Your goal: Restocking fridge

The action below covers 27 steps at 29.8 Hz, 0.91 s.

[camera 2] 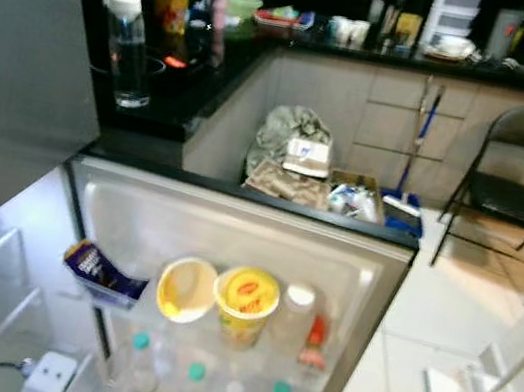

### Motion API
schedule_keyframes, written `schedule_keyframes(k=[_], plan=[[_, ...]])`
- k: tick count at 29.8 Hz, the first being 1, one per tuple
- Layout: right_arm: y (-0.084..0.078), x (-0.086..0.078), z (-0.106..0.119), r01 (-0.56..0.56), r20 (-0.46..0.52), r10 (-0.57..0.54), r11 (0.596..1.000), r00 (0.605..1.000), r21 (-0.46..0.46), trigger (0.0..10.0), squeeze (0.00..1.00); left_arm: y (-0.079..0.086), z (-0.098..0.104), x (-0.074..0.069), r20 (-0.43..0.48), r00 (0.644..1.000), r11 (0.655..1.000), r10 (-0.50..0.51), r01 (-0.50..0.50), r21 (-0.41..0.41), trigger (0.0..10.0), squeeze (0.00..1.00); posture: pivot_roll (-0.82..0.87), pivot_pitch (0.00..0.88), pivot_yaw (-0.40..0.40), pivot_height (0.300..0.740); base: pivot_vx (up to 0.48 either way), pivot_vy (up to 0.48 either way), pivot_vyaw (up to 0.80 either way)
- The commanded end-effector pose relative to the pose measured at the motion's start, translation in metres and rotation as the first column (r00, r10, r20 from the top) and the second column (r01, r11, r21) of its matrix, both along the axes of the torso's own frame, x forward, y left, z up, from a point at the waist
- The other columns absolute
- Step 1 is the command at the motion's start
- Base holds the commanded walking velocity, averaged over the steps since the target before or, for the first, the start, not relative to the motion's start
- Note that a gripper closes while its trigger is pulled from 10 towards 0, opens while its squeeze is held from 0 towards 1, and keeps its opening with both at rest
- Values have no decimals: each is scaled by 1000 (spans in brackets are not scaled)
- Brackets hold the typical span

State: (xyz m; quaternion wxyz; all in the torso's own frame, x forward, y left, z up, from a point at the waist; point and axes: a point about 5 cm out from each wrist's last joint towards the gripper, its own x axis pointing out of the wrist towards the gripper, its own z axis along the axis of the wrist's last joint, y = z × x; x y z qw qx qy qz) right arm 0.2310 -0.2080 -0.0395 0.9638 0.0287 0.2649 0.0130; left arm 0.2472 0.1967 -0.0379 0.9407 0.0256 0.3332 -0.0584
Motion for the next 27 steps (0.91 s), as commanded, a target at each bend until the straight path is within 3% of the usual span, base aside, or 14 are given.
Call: schedule_keyframes(k=[1, 14, 23, 27], plan=[[3, -5, -4, 15, -12, -15, 1000, 1000, 16, 10000, 0, 6, -4, -5, -32, 999, 1000, -3, 3, 17, 10000, 0, -112, 106, 49, 740, 0, 0, 0], [3, -7, -5, 45, -11, -45, 999, 999, 29, 10000, 0, 2, 1, 2, -34, 998, 998, -59, 60, 29, 10000, 0, -111, 110, 65, 740, 0, 0, 0], [20, 21, 16, -35, 115, 26, 996, 993, 79, 10000, 0, -2, 4, 7, -15, 997, 997, -71, 71, 1, 10000, 0, -112, 109, 73, 740, 0, 0, 0], [23, 26, 20, -48, 136, 36, 995, 990, 86, 10000, 0, -2, 4, 6, -17, 998, 998, -67, 67, -4, 10000, 0, -113, 101, 72, 740, 0, 0, 0]])
